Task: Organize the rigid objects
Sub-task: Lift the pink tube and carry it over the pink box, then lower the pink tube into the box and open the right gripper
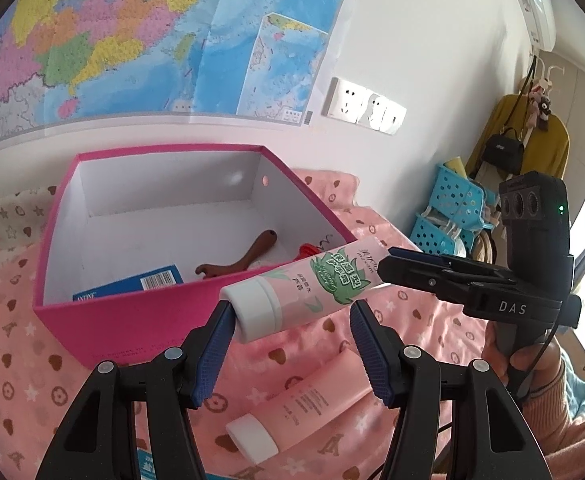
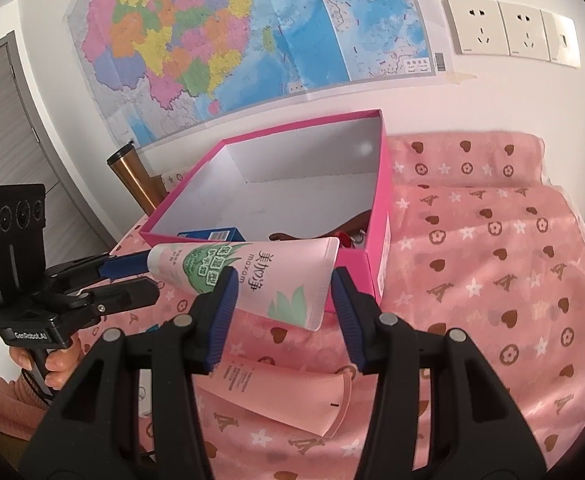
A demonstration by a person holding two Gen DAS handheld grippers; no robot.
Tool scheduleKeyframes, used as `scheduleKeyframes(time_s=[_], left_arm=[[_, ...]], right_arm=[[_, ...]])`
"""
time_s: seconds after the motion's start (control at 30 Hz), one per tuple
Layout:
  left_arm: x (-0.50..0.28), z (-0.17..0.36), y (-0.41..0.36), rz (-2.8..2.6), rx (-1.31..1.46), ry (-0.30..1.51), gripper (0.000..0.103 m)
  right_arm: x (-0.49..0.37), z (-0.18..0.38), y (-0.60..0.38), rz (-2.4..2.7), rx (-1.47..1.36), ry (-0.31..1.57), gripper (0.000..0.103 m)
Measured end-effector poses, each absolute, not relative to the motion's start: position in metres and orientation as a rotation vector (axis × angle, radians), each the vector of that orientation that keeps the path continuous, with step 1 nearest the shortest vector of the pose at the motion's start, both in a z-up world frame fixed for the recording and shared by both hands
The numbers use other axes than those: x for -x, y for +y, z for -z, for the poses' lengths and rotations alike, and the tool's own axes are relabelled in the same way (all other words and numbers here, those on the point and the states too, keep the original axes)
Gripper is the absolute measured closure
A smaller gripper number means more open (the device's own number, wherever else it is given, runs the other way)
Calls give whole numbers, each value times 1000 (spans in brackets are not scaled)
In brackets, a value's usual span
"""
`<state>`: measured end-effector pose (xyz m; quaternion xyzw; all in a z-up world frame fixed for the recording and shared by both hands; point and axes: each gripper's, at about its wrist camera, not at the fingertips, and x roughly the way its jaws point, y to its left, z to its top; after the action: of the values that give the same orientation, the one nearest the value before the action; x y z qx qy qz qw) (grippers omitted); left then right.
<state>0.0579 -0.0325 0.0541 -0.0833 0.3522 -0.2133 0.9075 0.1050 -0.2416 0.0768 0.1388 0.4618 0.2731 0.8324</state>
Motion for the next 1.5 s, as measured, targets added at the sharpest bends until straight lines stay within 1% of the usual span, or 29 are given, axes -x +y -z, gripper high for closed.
scheduleKeyframes(time_s=[0.83, 1.5], left_arm=[[-96, -60, -24, 412, 169, 718, 43], [-129, -42, -22, 365, 171, 779, 43]], right_arm=[[-152, -81, -230, -575, -226, 948, 52], [-187, -54, -215, -555, -175, 1023, 52]])
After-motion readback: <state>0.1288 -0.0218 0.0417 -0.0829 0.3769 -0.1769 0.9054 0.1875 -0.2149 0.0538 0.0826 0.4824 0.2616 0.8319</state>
